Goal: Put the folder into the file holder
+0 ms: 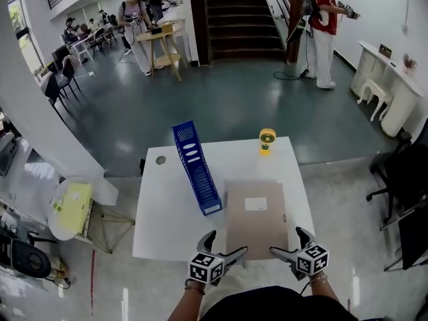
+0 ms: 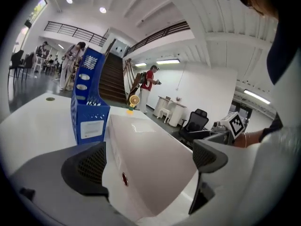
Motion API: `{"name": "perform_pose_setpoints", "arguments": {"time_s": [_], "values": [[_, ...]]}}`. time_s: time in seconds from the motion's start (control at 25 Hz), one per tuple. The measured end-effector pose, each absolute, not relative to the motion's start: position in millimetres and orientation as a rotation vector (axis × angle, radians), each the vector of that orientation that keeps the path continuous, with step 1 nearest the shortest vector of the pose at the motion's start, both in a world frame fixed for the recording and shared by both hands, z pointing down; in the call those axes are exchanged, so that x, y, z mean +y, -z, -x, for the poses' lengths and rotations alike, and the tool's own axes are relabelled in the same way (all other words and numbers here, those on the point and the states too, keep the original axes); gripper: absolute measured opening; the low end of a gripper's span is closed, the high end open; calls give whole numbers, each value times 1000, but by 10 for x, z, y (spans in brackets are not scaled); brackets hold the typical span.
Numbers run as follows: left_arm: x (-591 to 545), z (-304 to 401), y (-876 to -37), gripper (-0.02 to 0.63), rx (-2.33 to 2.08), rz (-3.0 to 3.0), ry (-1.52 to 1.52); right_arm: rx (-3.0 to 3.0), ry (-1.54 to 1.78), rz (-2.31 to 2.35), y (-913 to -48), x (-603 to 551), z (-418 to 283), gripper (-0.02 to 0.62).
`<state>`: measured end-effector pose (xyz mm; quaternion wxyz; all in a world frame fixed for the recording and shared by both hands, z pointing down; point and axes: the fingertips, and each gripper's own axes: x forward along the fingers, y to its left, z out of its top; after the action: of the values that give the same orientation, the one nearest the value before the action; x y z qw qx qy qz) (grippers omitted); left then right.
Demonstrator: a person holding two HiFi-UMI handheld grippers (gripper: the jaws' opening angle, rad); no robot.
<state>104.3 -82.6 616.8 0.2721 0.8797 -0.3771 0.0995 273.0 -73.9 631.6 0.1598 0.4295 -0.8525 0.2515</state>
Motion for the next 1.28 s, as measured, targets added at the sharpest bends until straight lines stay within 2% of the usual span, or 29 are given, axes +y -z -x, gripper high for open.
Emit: {"name": "perform_pose_setpoints", "arguments": {"time_s": [0.12, 0.36, 1.28], "values": [[-1059, -1107, -6353, 561, -943, -2367, -375, -2358, -816, -1241, -6450, -1013, -2832, 577], [-1354, -1193, -6572, 561, -785, -2297, -509, -2303, -1210, -1331, -6616, -1436, -3123, 577], [-1913, -1437, -7111, 561, -716, -2092, -604, -2100, -1358, -1047, -7153, -2267, -2976, 577]]}}
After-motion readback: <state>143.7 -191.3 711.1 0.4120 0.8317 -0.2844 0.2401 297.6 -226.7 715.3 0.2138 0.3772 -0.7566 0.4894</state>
